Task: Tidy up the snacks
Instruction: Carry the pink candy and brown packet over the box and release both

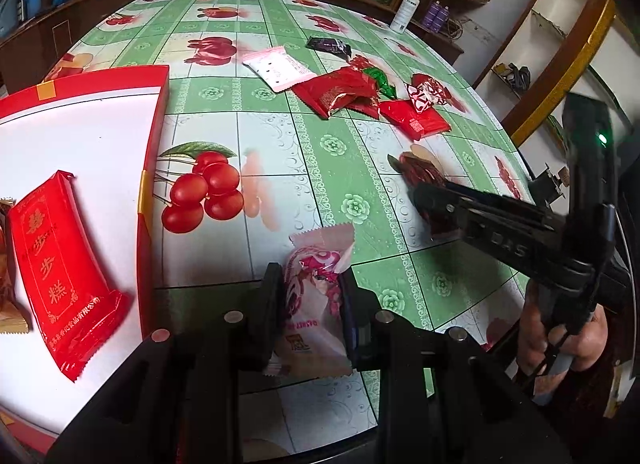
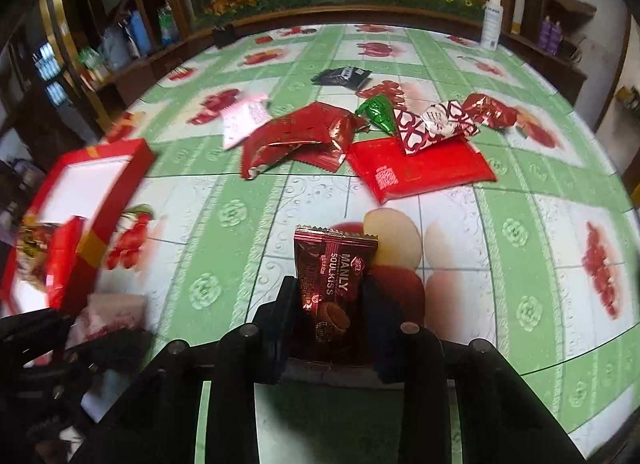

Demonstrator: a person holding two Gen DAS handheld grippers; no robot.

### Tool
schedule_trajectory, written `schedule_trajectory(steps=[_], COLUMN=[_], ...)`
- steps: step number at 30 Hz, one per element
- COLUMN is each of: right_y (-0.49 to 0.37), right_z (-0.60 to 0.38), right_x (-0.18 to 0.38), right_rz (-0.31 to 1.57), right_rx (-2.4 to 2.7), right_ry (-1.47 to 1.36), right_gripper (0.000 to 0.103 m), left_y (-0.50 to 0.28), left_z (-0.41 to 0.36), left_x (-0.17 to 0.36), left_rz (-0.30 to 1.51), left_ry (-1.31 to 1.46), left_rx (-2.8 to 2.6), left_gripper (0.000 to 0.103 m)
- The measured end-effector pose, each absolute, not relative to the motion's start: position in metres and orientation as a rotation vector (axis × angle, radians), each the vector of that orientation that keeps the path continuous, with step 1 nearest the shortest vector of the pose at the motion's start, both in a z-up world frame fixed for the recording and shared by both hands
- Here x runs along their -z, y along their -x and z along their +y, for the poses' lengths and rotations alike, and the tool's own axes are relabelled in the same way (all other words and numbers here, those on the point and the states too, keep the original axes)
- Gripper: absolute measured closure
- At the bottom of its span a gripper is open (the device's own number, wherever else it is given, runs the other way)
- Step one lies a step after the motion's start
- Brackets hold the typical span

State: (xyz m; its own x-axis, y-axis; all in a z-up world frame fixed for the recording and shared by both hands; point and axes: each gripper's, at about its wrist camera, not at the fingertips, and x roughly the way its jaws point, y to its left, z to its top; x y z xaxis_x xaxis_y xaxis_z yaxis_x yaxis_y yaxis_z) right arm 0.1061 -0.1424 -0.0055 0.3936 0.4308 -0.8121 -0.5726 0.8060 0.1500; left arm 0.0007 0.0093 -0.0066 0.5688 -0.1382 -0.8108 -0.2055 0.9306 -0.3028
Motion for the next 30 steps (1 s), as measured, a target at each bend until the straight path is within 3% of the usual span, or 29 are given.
schedule_trajectory(steps=[15,30], right_y=[-0.109,-0.079], right_z=[-0.214,-0.177], right_x=[-0.011,-0.027], right_rz=[0.836,0.786], right_rx=[-0.878,-0.954], right_ry=[-0.276,-0.181], right_gripper=[0.071,0.071], left_y=[0.002,0.017], left_z=[-0.018,0.000], left_x=[-0.015,-0.051], left_rz=[0.917,0.744], left_ry=[0.275,0.126], left_rx=[-0.064,-0.299], left_gripper=[0.078,0.078])
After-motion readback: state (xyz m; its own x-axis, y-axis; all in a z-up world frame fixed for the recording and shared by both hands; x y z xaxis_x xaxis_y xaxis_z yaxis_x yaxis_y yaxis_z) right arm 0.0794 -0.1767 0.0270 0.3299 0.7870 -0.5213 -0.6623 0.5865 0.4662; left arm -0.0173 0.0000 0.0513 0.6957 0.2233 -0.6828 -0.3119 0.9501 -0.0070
